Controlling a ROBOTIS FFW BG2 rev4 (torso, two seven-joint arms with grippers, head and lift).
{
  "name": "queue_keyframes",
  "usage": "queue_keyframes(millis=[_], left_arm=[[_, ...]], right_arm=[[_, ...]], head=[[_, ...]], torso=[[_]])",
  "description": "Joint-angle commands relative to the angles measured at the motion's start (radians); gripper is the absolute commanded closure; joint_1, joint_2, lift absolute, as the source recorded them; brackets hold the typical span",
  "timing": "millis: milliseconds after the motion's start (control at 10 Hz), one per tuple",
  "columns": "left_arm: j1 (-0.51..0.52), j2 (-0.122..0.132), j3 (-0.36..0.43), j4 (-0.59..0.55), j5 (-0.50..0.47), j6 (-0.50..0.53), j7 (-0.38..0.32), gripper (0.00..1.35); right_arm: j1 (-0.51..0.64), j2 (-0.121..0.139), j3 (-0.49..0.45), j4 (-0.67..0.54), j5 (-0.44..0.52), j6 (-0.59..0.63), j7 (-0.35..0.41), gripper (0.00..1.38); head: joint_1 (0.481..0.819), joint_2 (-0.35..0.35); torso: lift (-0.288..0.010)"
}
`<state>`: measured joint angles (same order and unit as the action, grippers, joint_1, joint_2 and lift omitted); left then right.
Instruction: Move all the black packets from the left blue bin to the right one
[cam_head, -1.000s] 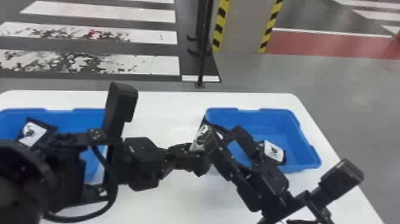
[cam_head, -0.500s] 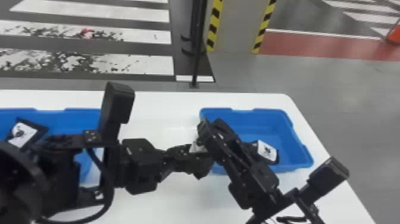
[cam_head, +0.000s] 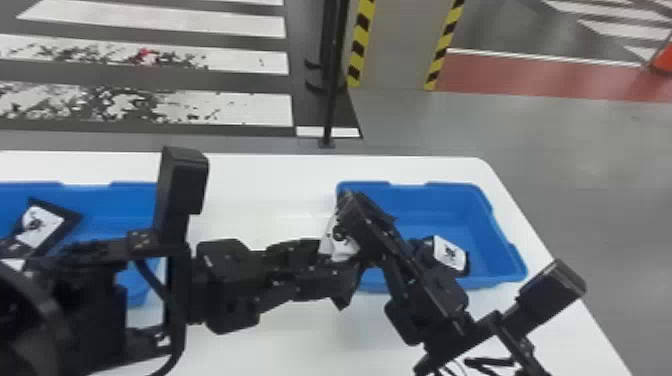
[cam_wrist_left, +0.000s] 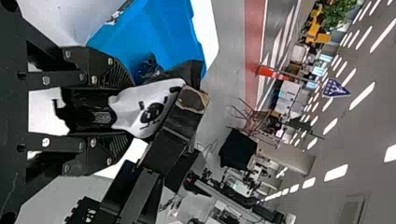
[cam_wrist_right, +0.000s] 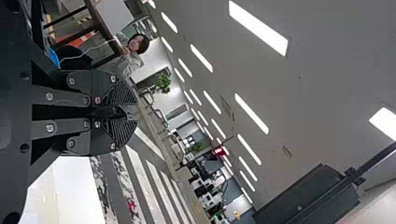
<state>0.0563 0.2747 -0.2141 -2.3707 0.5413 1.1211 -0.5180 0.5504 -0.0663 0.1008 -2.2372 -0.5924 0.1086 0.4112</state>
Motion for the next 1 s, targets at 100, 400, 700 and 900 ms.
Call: queue_keyframes(millis=[100,400,700,900], left_arm=[[0.120,-0.002,0.132,-0.082,-0.015,0.018,0.001,0.14],[0.287,-0.029,0.378,-0.212,-0.077,0.064,0.001,0.16],[0.353,-0.046,0.517,-0.264,-0.105,0.074,0.001,0.17],[0.373,-0.051,0.569,-0.274,-0.123,0.084,0.001,0.17]], right_arm=[[-0.084,-0.020,-0.035,0.076,-0.010,-0.001,0.000,1.28],[-0.224,-0.047,-0.051,0.248,0.012,-0.001,0.000,1.28],[-0.334,-0.055,-0.099,0.412,0.082,0.012,-0.002,1.28],[-0.371,-0.058,-0.127,0.469,0.120,0.014,-0.005,1.16]], head=[[0.695,-0.162],[0.695,-0.082],[0.695,0.015],[0.695,0.030]], torso=[[-0.185],[-0.185],[-0.185],[-0.185]])
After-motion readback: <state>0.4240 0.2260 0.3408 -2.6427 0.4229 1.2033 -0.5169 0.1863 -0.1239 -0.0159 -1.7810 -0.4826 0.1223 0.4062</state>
